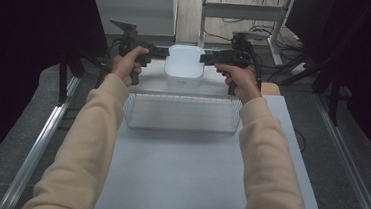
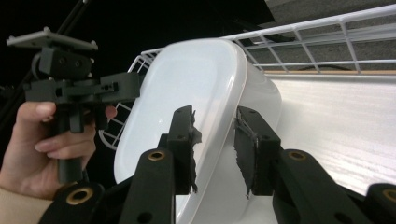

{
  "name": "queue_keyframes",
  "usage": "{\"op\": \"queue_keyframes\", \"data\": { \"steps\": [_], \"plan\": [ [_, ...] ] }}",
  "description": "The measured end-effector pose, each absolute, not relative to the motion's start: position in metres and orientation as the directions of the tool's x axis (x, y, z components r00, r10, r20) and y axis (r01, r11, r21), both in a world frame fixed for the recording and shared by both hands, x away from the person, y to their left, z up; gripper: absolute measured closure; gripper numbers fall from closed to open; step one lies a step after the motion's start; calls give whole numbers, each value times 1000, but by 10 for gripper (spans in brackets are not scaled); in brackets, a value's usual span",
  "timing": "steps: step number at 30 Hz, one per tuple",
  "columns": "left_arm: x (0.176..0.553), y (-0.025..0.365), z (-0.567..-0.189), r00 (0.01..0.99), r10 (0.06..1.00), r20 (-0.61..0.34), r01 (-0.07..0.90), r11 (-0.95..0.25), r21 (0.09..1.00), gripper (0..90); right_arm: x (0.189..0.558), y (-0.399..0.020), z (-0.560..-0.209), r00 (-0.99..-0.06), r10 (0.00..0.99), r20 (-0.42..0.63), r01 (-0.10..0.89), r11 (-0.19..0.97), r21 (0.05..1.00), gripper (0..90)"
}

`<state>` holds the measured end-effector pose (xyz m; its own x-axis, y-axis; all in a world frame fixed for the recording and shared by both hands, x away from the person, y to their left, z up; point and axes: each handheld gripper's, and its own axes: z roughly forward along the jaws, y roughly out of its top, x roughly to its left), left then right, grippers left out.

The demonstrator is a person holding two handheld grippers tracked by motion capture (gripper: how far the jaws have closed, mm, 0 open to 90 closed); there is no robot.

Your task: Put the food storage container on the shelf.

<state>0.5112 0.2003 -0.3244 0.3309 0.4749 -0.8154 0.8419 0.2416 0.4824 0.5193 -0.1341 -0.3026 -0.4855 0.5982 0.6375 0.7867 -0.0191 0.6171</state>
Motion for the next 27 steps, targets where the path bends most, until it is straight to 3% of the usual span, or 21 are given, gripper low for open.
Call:
{"op": "queue_keyframes", "data": {
  "steps": [9, 11, 14, 18, 23, 27],
  "plan": [
    [515, 199, -331, 327, 481, -814, 842, 242, 482, 747, 525, -132, -310, -458, 607, 650, 791, -55, 609, 639],
    [514, 198, -330, 337, 474, -813, 832, 254, 494, 694, 524, -130, -310, -468, 620, 630, 784, -39, 620, 543],
    [507, 198, -323, 358, 522, -774, 801, 255, 542, 520, 516, -127, -304, -512, 666, 542, 723, -6, 691, 352],
    [489, 204, -308, 412, 585, -699, 753, 213, 623, 403, 500, -134, -292, -575, 677, 459, 642, 25, 767, 258],
    [465, 205, -294, 480, 640, -599, 691, 144, 708, 346, 478, -145, -279, -653, 667, 358, 536, 74, 841, 240],
    [445, 203, -292, 511, 625, -590, 669, 142, 729, 334, 458, -150, -280, -690, 667, 282, 477, 125, 870, 241]
  ]
}}
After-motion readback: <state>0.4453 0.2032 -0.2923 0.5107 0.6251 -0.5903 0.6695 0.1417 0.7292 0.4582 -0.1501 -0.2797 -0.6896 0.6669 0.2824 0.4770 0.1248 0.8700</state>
